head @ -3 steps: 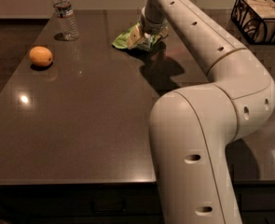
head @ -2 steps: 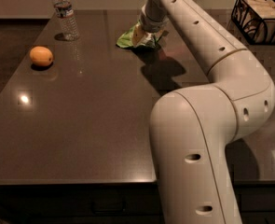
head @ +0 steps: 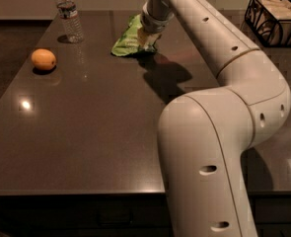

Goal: Move green rice chip bag near orange

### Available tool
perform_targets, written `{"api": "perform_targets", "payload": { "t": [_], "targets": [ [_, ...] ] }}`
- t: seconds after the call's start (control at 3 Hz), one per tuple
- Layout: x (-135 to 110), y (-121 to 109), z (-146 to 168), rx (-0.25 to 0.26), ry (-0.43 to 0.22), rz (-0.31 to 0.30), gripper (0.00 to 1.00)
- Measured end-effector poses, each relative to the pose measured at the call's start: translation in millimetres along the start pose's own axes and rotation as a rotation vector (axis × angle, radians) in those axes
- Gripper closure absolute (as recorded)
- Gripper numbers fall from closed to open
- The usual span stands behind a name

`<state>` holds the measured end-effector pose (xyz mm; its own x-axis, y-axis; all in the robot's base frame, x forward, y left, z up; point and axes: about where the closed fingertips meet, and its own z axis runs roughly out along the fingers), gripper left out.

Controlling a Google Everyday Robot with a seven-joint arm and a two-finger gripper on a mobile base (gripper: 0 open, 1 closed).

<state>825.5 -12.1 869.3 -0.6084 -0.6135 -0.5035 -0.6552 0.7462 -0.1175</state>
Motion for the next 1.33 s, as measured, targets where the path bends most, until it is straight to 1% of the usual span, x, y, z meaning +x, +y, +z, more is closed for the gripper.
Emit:
{"api": "perform_targets", "payload": {
  "t": [0.33, 0.67, 1.0, 1.33],
  "targets": [
    [-0.7, 26.7, -3.0, -0.067, 0.01, -0.115, 1.0],
    [1.5, 54.3, -5.2, -0.138, 0.021, -0.232, 1.0],
    [3.0, 85.2, -14.4, -0.218, 0.017, -0.354, 1.0],
    [-0.2, 115.5, -25.3, -0.294, -0.006, -0.458, 1.0]
  ]
}}
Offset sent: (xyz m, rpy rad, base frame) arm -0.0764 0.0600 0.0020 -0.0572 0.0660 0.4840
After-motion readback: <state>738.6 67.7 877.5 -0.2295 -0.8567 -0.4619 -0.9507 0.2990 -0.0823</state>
